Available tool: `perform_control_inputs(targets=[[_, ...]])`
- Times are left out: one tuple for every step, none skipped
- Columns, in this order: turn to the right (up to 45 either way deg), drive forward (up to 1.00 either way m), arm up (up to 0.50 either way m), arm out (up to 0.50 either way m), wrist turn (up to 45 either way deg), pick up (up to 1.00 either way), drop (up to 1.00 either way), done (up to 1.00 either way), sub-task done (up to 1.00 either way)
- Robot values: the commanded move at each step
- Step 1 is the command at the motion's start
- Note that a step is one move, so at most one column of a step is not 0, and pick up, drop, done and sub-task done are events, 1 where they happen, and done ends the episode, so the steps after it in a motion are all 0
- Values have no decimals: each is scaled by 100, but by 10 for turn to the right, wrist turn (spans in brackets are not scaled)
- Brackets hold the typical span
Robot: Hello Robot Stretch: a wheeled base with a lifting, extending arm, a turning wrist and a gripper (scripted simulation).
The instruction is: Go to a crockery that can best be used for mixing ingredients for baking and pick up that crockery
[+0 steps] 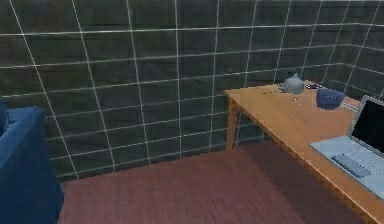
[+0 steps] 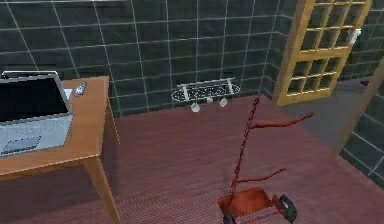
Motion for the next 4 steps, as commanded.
perform_control_inputs(targets=[[0, 55, 0, 0, 0, 0, 0, 0, 0], [-360, 0, 0, 0, 0, 0, 0, 0, 0], [450, 0, 0, 0, 0, 0, 0, 0, 0], [300, 0, 0, 0, 0, 0, 0, 0, 0]])
